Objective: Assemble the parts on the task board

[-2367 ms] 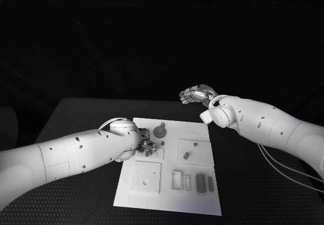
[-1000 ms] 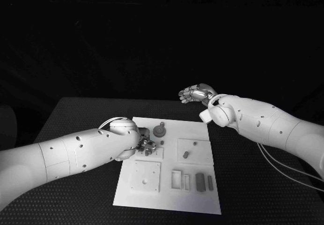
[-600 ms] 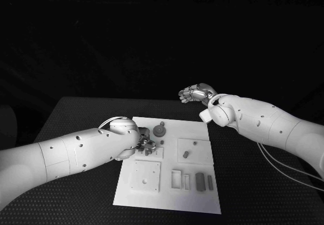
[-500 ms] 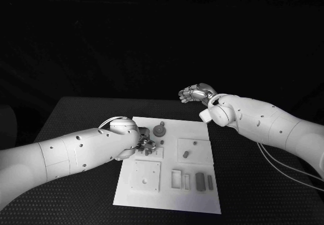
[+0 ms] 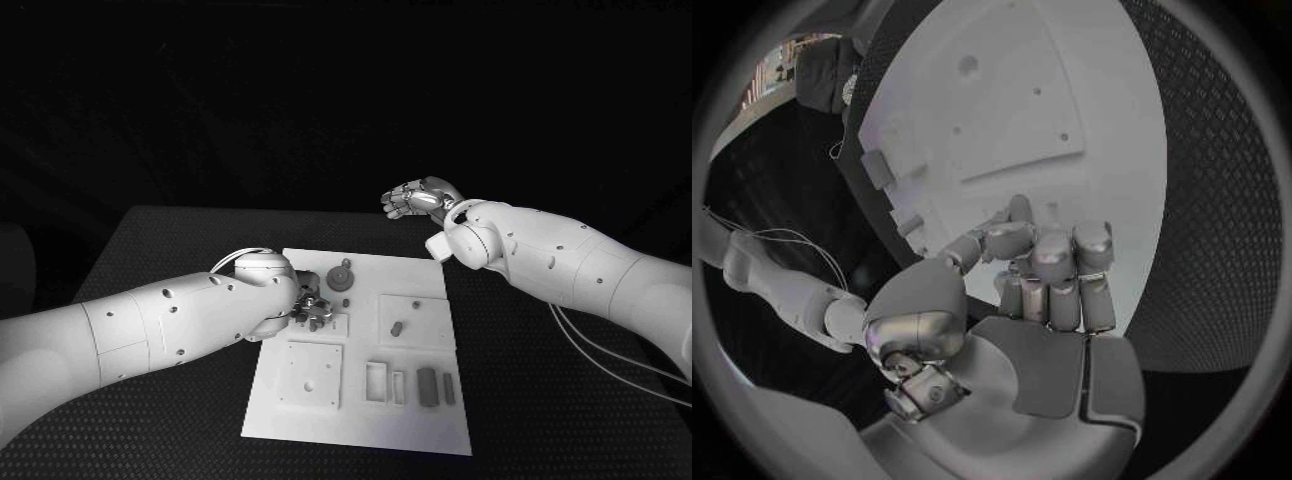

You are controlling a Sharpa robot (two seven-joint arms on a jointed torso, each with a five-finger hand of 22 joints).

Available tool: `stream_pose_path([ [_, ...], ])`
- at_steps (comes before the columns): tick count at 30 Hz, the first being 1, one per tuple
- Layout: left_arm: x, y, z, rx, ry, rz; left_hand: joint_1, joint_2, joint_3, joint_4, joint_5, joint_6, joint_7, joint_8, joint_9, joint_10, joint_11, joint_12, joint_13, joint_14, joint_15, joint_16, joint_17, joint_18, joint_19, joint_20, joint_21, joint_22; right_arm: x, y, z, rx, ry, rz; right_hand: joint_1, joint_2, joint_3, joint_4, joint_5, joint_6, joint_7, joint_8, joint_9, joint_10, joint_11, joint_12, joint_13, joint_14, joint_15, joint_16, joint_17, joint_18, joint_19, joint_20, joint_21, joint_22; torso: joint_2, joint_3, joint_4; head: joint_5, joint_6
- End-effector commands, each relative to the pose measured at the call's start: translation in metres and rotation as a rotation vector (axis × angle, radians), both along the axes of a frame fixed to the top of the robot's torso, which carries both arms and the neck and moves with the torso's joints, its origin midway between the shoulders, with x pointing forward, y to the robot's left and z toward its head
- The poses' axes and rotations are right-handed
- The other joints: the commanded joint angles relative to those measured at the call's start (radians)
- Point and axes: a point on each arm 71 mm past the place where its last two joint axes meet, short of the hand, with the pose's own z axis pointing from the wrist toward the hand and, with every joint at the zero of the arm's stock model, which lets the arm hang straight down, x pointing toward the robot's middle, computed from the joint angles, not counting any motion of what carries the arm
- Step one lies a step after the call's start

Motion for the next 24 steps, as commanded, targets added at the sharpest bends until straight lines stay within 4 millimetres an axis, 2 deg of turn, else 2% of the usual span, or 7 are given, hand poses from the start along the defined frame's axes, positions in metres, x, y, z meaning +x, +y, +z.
stream_pose_path([
  [1, -0.0031, -0.0023, -0.0042, 0.008, 0.02, -0.017, 0.012, -0.001, -0.002, -0.004, -0.009, 0.106, -0.063, 0.005, -0.001, -0.032, -0.024, 0.003, -0.002, 0.026, -0.037, -0.003, -0.002, 0.018, -0.005, -0.101, 0.001, -0.002, -0.0004, 0.0018, 0.0001, 0.002, -0.004, 0.015, -0.013, 0.0, -0.002, 0.0, 0.006, 0.002, 0.029, 0.003, -0.002, 0.008, 0.0, -0.006, 0.001, -0.004, 0.0, -0.001, -0.001, -0.019, -0.008, 0.0, -0.006, 0.002, 0.0, -0.0004, 0.0002, -0.001, -0.001],
  [5, -0.0027, -0.0018, -0.004, 0.006, 0.014, -0.011, 0.009, -0.008, -0.006, -0.001, -0.017, 0.106, -0.062, 0.004, -0.001, -0.032, -0.023, 0.003, -0.003, 0.025, -0.037, -0.003, -0.002, 0.018, -0.006, -0.101, 0.0, -0.003, -0.0004, 0.0013, 0.0001, 0.002, -0.004, 0.014, -0.013, 0.0, -0.002, 0.0, 0.006, 0.002, 0.029, 0.003, -0.002, 0.008, 0.0, -0.006, 0.001, -0.004, 0.0, -0.001, -0.001, -0.019, -0.008, 0.0, -0.007, 0.002, 0.0, -0.0008, 0.0001, -0.001, -0.001],
  [7, -0.0024, -0.0013, -0.0039, 0.005, 0.012, -0.009, -0.003, -0.042, -0.017, 0.014, -0.087, 0.104, -0.063, 0.004, -0.001, -0.033, -0.023, 0.001, -0.006, 0.024, -0.038, -0.005, -0.004, 0.02, -0.006, -0.102, -0.002, -0.005, -0.0004, 0.0013, 0.0001, 0.002, -0.004, 0.014, -0.013, 0.0, -0.002, 0.0, 0.006, 0.001, 0.029, 0.003, -0.002, 0.009, 0.0, -0.006, 0.001, -0.004, 0.0, -0.001, -0.001, -0.019, -0.008, 0.0, -0.007, 0.002, 0.0, -0.0006, 0.0003, -0.001, 0.0],
  [8, -0.0024, -0.0012, -0.0039, 0.004, 0.012, -0.008, -0.005, -0.05, -0.019, 0.021, -0.096, 0.103, -0.063, 0.004, -0.002, -0.033, -0.023, 0.001, -0.007, 0.025, -0.039, -0.006, -0.004, 0.02, -0.006, -0.103, -0.003, -0.006, -0.0004, 0.0012, 0.0002, 0.002, -0.004, 0.014, -0.013, 0.0, -0.002, 0.0, 0.006, 0.001, 0.029, 0.003, -0.002, 0.009, 0.0, -0.006, 0.001, -0.004, 0.0, -0.001, -0.001, -0.019, -0.008, 0.0, -0.007, 0.002, 0.0, -0.0006, 0.0003, -0.001, 0.0],
  [11, -0.0022, -0.0011, -0.0038, 0.003, 0.01, -0.007, -0.013, -0.064, -0.028, 0.029, -0.104, 0.103, -0.062, 0.004, -0.001, -0.033, -0.023, 0.001, -0.008, 0.025, -0.039, -0.006, -0.005, 0.021, -0.006, -0.103, -0.003, -0.007, -0.0004, 0.0014, 0.0002, 0.002, -0.004, 0.014, -0.013, -0.001, -0.002, 0.0, 0.006, 0.001, 0.029, 0.003, -0.002, 0.009, 0.0, -0.006, 0.001, -0.005, 0.0, -0.001, -0.001, -0.019, -0.008, 0.0, -0.007, 0.002, 0.0, -0.0004, 0.0001, -0.001, 0.0],
  [21, -0.0022, -0.0007, -0.0038, 0.003, 0.01, -0.006, -0.027, -0.072, -0.065, 0.022, -0.094, 0.101, -0.063, 0.005, 0.0, -0.034, -0.024, 0.003, -0.01, 0.024, -0.04, -0.005, -0.005, 0.023, -0.008, -0.104, -0.003, -0.007, -0.0004, 0.0015, 0.0002, 0.002, -0.004, 0.014, -0.013, -0.001, -0.002, -0.001, 0.007, 0.001, 0.03, 0.003, -0.002, 0.009, 0.0, -0.007, 0.001, -0.005, 0.0, -0.002, -0.002, -0.019, -0.008, 0.0, -0.007, 0.002, 0.0, -0.0004, 0.0002, -0.001, -0.002],
  [24, -0.0022, -0.0005, -0.0038, 0.003, 0.01, -0.006, -0.03, -0.088, -0.074, 0.025, -0.123, 0.101, -0.064, 0.005, 0.001, -0.035, -0.025, 0.003, -0.012, 0.023, -0.041, -0.006, -0.005, 0.025, -0.009, -0.105, -0.004, -0.008, -0.0004, 0.0015, 0.0002, 0.002, -0.004, 0.014, -0.013, -0.001, -0.002, -0.001, 0.007, 0.001, 0.03, 0.003, -0.002, 0.009, 0.0, -0.007, 0.001, -0.005, 0.0, -0.002, -0.002, -0.019, -0.008, 0.0, -0.008, 0.003, 0.0, -0.0004, 0.0, -0.001, -0.002],
])
